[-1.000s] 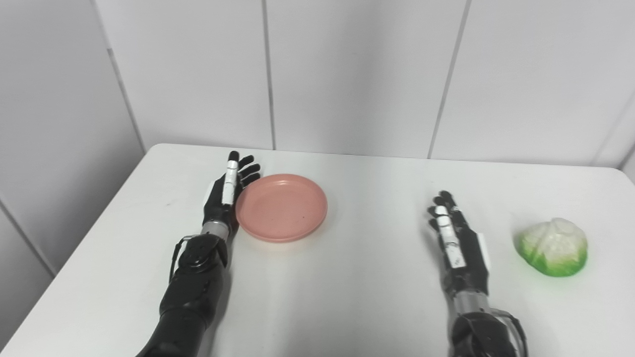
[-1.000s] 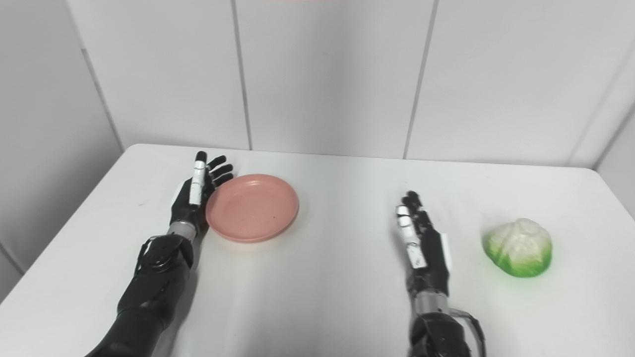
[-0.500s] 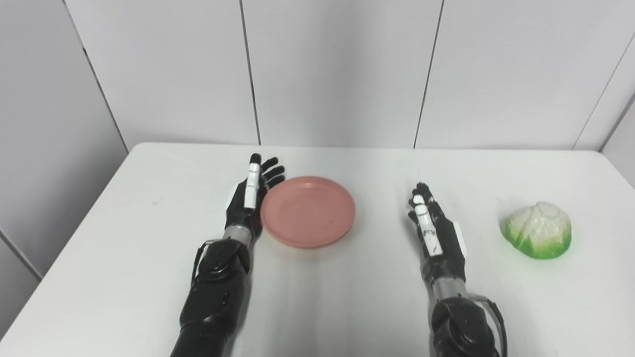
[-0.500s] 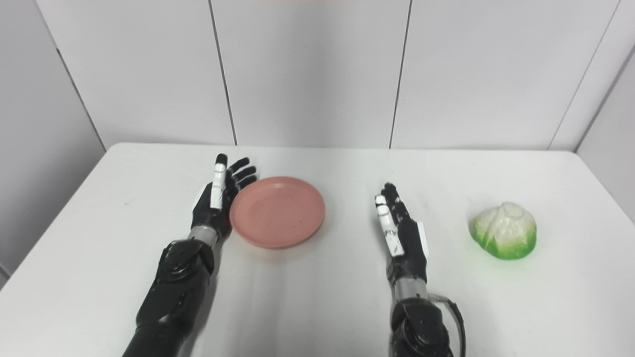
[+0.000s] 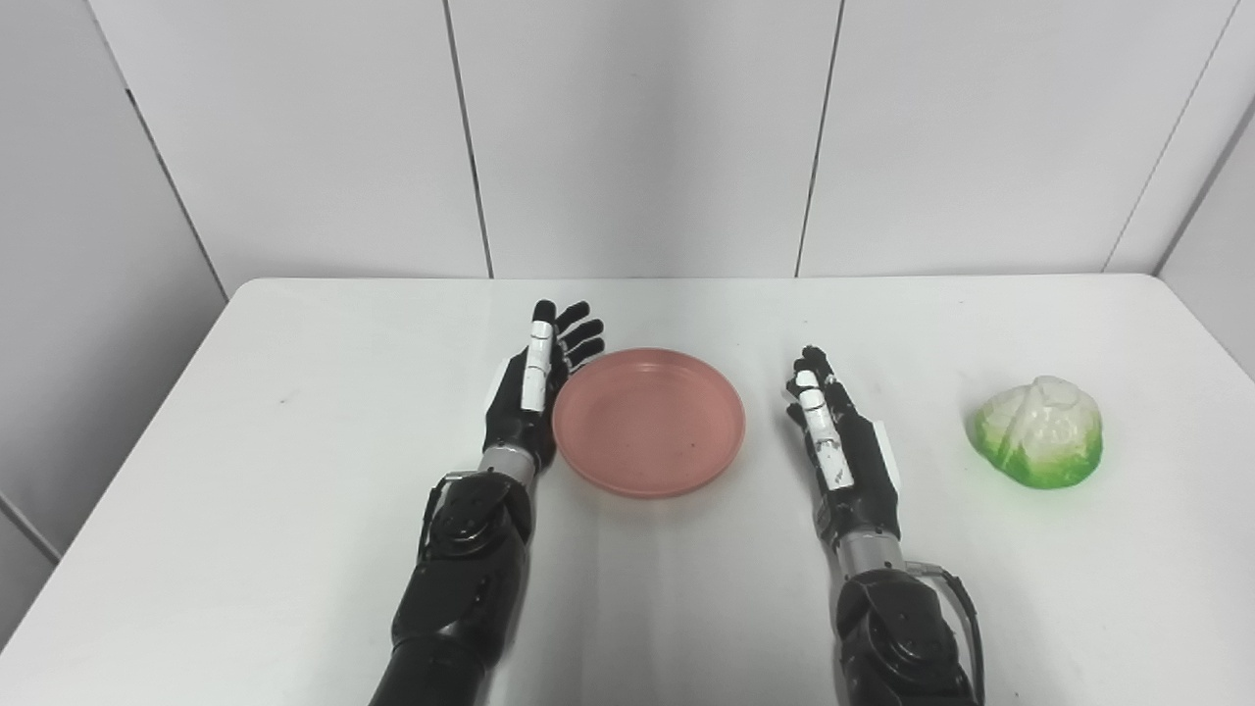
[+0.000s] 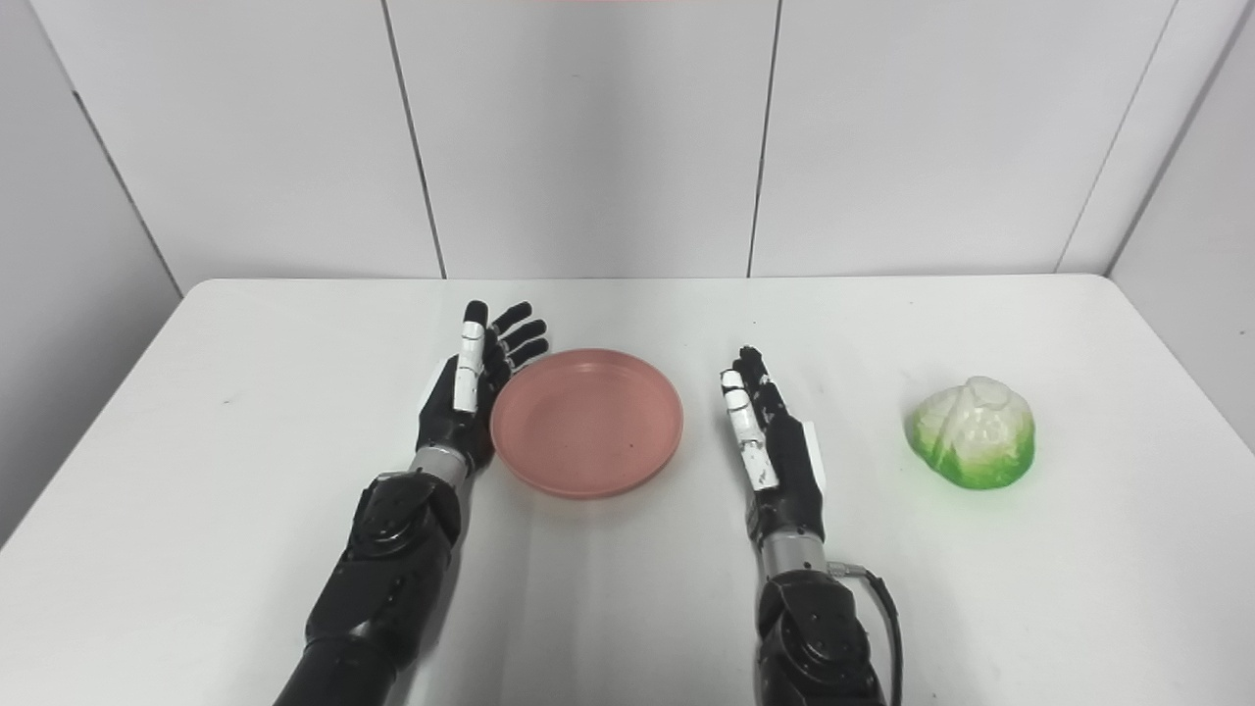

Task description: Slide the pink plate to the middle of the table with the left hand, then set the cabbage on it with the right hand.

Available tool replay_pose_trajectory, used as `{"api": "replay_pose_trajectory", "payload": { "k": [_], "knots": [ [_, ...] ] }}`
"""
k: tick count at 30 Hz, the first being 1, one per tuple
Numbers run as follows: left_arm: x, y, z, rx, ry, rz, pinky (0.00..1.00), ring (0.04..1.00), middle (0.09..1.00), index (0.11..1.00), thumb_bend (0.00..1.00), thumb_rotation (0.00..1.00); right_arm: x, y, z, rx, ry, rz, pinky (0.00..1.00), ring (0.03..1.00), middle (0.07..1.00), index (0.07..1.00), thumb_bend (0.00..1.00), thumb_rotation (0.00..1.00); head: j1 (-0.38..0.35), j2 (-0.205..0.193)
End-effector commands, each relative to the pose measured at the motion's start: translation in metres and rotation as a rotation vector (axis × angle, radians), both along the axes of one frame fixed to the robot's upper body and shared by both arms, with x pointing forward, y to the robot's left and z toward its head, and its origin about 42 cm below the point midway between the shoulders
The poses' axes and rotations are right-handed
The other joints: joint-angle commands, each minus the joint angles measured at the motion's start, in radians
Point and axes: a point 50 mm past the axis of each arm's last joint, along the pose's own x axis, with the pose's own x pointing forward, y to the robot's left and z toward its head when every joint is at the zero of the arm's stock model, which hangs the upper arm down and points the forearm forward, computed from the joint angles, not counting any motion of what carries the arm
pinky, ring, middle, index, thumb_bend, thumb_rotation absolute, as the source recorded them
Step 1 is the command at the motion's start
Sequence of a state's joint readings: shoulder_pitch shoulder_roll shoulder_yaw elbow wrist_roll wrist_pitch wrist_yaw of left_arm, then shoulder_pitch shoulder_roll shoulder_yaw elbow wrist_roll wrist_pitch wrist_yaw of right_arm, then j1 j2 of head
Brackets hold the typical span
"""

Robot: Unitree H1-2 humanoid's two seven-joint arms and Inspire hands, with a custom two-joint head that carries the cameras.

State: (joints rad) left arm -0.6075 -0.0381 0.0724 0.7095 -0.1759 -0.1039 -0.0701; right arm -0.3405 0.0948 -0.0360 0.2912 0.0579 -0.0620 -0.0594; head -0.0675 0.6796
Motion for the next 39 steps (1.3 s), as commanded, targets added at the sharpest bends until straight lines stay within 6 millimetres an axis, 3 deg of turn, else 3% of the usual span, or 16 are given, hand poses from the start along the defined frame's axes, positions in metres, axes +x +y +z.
{"api": "replay_pose_trajectory", "payload": {
  "k": [1,4,5,10,14,15,19,22,26,33,39],
  "knots": [
    [0.004,-0.019,0.010,-0.005,-0.027,-0.027,0.82,0.828,0.817,0.809,0.87,1.00,0.007,-0.002,0.023,-0.032,-0.092,0.006,0.93,0.927,0.940,0.934,0.66,0.84,0.001,0.001],
    [0.002,-0.025,0.007,-0.016,-0.033,-0.034,0.84,0.833,0.818,0.802,0.88,1.00,0.009,-0.010,0.036,-0.053,-0.138,0.018,0.95,0.950,0.959,0.957,0.67,0.88,-0.005,0.005],
    [0.002,-0.026,0.007,-0.020,-0.034,-0.037,0.85,0.841,0.825,0.809,0.88,1.00,0.009,-0.012,0.040,-0.039,-0.150,0.020,0.96,0.962,0.967,0.965,0.67,0.85,-0.005,0.005],
    [0.000,-0.031,0.004,-0.040,-0.043,-0.047,0.87,0.849,0.836,0.819,0.86,1.00,0.008,-0.037,0.083,-0.131,-0.267,-0.027,0.94,0.930,0.924,0.943,0.66,0.86,-0.057,0.007],
    [-0.001,-0.032,0.003,-0.056,-0.038,-0.054,0.89,0.860,0.842,0.826,0.86,1.00,0.004,-0.057,0.121,-0.285,-0.322,-0.029,0.89,0.898,0.898,0.908,0.59,0.65,-0.103,0.006],
    [-0.002,-0.031,0.002,-0.051,-0.036,-0.054,0.89,0.859,0.842,0.826,0.87,1.00,0.003,-0.064,0.131,-0.364,-0.323,-0.036,0.89,0.897,0.897,0.908,0.59,0.64,-0.139,0.003],
    [-0.001,-0.030,0.002,-0.076,-0.028,-0.052,0.90,0.859,0.838,0.820,0.86,1.00,0.006,-0.097,0.174,-0.658,-0.317,-0.048,0.86,0.877,0.858,0.873,0.70,0.64,-0.211,-0.003],
    [0.001,-0.028,0.000,-0.053,-0.029,-0.057,0.84,0.838,0.822,0.810,0.88,1.00,0.013,-0.129,0.206,-0.788,-0.272,-0.041,0.82,0.854,0.833,0.828,0.80,0.54,-0.260,-0.015],
    [0.004,-0.028,0.000,-0.045,-0.024,-0.064,0.84,0.834,0.820,0.808,0.90,1.00,0.017,-0.156,0.231,-0.917,-0.242,-0.057,0.76,0.818,0.808,0.814,0.84,0.48,-0.301,-0.029],
    [0.011,-0.024,-0.002,-0.032,-0.026,-0.080,0.85,0.841,0.827,0.809,0.91,1.00,0.021,-0.202,0.247,-1.143,-0.155,-0.083,0.74,0.799,0.804,0.811,0.92,0.45,-0.393,-0.054],
    [0.015,-0.017,-0.001,-0.093,-0.031,-0.089,0.86,0.855,0.841,0.821,0.88,0.99,0.025,-0.212,0.247,-1.297,-0.035,-0.060,0.76,0.829,0.831,0.838,0.98,0.44,-0.457,-0.066]
  ]
}}
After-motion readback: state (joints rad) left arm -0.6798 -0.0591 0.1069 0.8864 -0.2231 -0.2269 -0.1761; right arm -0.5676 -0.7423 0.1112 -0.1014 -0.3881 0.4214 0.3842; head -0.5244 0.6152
